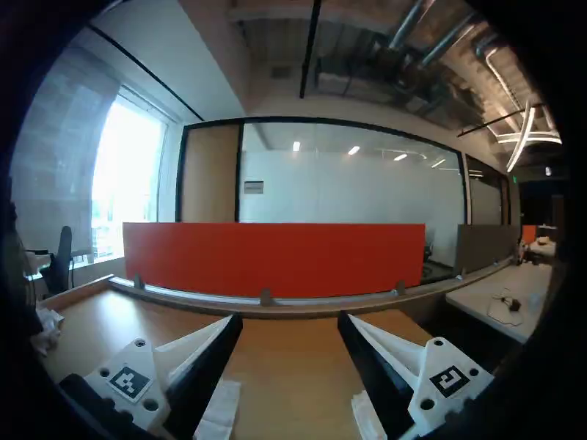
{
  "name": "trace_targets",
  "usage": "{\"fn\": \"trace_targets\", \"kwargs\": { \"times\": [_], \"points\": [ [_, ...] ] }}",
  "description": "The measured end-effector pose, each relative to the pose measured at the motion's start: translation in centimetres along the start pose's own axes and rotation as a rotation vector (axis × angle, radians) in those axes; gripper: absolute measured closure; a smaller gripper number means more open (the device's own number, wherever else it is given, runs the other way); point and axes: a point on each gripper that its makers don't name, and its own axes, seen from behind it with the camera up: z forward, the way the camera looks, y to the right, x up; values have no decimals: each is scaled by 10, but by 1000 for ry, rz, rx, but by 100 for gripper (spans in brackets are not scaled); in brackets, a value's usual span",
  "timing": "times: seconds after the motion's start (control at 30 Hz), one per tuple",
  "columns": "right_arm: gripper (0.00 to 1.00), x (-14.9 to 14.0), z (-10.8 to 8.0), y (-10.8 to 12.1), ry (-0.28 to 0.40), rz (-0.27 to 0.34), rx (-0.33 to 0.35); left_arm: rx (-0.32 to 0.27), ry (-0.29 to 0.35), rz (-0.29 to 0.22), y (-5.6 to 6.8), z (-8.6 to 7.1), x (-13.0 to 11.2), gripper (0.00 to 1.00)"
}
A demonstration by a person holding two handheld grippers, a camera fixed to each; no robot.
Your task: Fold towel
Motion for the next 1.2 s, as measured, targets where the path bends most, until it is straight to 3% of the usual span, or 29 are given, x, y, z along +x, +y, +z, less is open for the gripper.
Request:
{"fn": "trace_targets", "kwargs": {
  "times": [0.37, 0.6, 0.8, 1.2],
  "points": [
    [0, 14, -5, -10, -40, -44, 58, -59, -52, 26, 16, 1, 1, 19],
    [0, 14, -8, -34, -75, -98, 159, -147, -93, 64, 32, -2, -1, 19],
    [0, 15, -10, -52, -110, -121, 241, -226, -131, 67, 46, -6, -8, 19],
    [0, -8, -16, -81, -197, -221, 413, -366, -214, 129, 68, -12, -33, 19]
  ]
}}
